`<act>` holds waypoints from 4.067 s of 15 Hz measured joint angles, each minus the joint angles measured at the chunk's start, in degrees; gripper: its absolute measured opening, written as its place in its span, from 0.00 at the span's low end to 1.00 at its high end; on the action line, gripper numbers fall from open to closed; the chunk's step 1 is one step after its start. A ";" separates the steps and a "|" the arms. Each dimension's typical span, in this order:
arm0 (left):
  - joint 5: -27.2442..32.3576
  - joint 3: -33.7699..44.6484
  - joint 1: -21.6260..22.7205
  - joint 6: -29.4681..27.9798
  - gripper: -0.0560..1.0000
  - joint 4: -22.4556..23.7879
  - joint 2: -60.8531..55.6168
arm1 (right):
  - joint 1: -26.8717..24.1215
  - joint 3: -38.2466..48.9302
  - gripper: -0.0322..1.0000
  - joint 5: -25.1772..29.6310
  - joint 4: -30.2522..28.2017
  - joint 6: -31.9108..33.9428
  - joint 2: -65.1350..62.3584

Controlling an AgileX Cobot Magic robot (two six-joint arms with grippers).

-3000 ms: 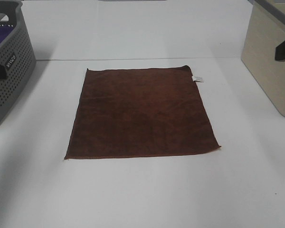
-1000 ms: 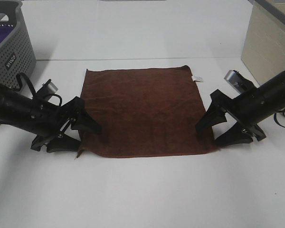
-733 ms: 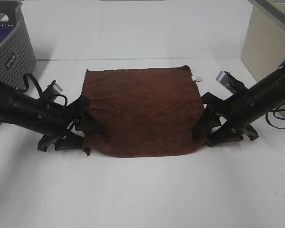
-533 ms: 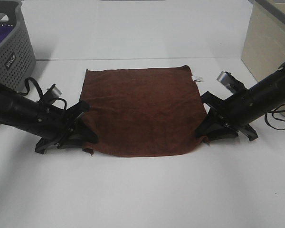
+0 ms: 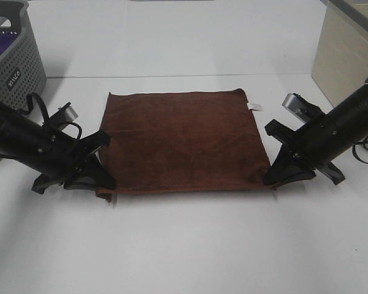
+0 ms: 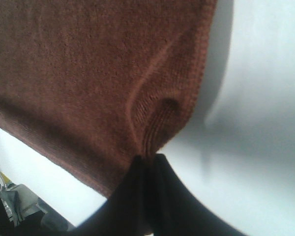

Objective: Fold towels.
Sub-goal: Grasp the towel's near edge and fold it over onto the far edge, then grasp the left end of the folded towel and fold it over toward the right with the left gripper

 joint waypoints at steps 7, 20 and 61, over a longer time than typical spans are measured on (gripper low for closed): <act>6.07 10.83 -0.46 -8.77 0.07 8.54 -8.25 | 0.17 15.64 0.05 2.69 -5.21 7.56 -13.06; -4.01 -16.79 -0.34 -14.32 0.07 17.76 -1.60 | 5.39 -28.65 0.05 3.84 -14.04 13.64 4.35; -0.80 -32.60 2.64 -34.78 0.09 38.39 7.62 | 5.44 -37.41 0.95 8.88 -25.84 21.43 11.34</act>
